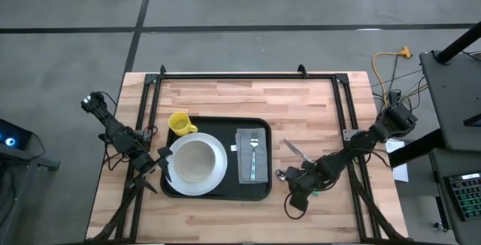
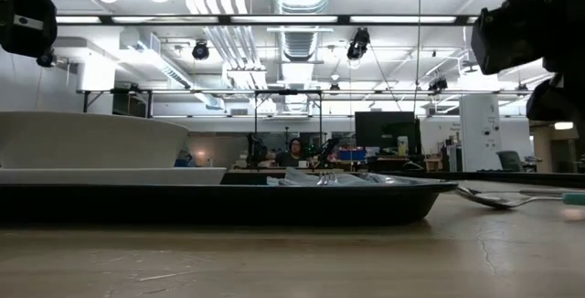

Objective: Set up tray
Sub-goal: Put the green spoon on the gray napkin to the left of the white and blue fork

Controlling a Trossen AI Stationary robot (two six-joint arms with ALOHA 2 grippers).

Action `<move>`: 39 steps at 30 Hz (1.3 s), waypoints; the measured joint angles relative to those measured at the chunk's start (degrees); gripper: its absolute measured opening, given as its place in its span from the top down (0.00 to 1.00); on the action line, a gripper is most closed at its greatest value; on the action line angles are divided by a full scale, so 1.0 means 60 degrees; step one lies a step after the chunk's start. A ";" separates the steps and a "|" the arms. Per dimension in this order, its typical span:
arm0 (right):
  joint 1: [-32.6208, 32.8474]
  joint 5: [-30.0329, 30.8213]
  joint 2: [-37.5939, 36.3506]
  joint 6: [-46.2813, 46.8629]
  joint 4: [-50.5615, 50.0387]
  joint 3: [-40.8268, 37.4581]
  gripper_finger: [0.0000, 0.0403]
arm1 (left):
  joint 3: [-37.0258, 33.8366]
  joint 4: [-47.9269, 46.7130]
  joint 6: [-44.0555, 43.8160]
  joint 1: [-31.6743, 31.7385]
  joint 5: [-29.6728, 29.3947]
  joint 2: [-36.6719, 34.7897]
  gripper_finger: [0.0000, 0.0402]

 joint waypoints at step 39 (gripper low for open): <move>-0.0018 0.0469 0.0843 0.1700 -0.1057 -0.0137 0.90 | -0.0002 0.0000 0.0001 -0.0004 0.0004 0.0000 0.37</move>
